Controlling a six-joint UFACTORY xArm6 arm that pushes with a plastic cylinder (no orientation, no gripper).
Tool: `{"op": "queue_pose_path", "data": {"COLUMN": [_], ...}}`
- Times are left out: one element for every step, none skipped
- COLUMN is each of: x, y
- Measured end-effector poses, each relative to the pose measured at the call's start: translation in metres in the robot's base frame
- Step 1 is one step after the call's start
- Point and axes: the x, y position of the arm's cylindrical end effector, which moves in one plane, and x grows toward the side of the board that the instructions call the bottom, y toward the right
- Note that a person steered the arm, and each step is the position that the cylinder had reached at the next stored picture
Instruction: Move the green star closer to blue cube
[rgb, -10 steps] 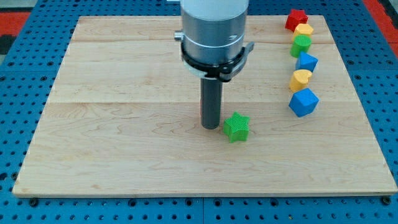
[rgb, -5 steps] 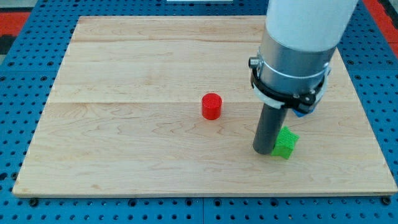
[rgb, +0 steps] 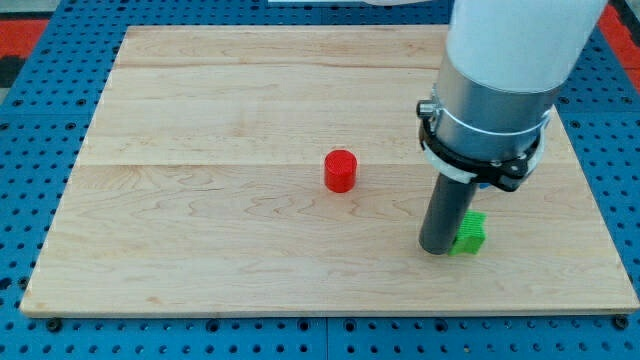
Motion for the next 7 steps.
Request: {"op": "queue_pose_path", "data": {"x": [0.000,0.000,0.000,0.000,0.001,0.015,0.019], "y": [0.007,0.017,0.032,0.048,0.061,0.079,0.086]}}
